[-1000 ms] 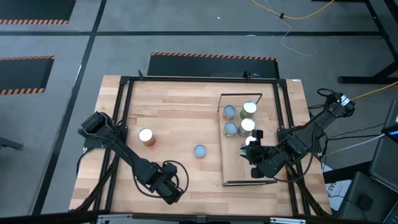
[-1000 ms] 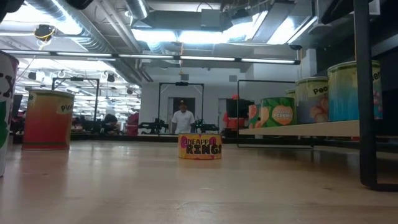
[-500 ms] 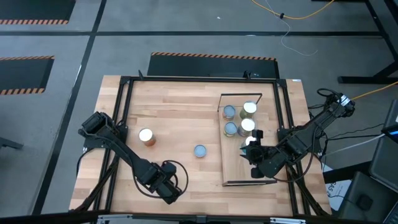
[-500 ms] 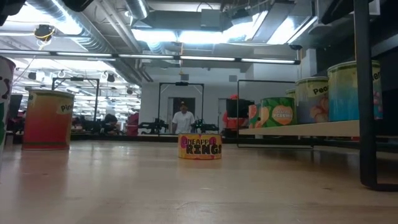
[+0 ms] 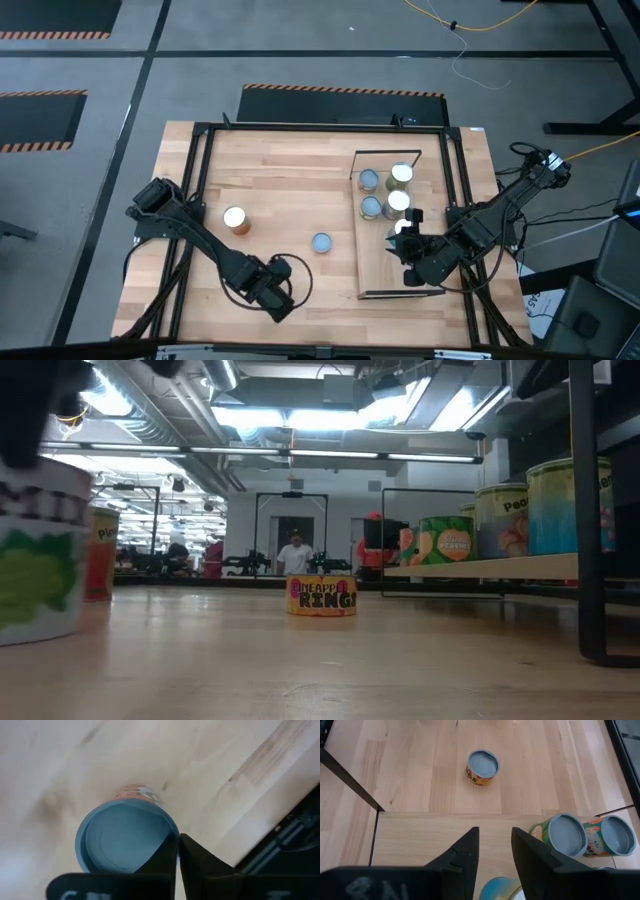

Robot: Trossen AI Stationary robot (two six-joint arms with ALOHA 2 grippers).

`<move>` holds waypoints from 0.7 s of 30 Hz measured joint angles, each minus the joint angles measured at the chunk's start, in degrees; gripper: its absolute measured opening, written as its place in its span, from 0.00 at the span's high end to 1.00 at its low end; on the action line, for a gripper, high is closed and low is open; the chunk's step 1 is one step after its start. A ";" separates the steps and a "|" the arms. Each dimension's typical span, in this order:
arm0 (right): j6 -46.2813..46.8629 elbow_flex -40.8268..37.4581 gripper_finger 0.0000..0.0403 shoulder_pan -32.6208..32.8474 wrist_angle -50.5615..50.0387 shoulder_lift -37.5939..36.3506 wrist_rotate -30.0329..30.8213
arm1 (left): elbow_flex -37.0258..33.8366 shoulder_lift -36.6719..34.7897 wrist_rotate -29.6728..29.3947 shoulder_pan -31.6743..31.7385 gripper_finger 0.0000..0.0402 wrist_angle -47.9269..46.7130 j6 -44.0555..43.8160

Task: Pick and place cans onto a shelf
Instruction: Put the canned mixed fruits on the shelf

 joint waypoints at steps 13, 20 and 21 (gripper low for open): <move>-0.17 0.00 0.71 0.00 0.00 0.02 0.09 | 0.00 -0.02 1.73 12.38 0.99 0.35 37.29; -0.19 0.00 0.71 0.00 0.00 0.02 0.10 | 0.00 -0.02 1.68 18.14 0.99 0.38 50.88; -0.19 0.00 0.71 0.00 0.00 0.02 0.09 | 0.00 -0.02 1.72 18.74 0.99 0.42 52.22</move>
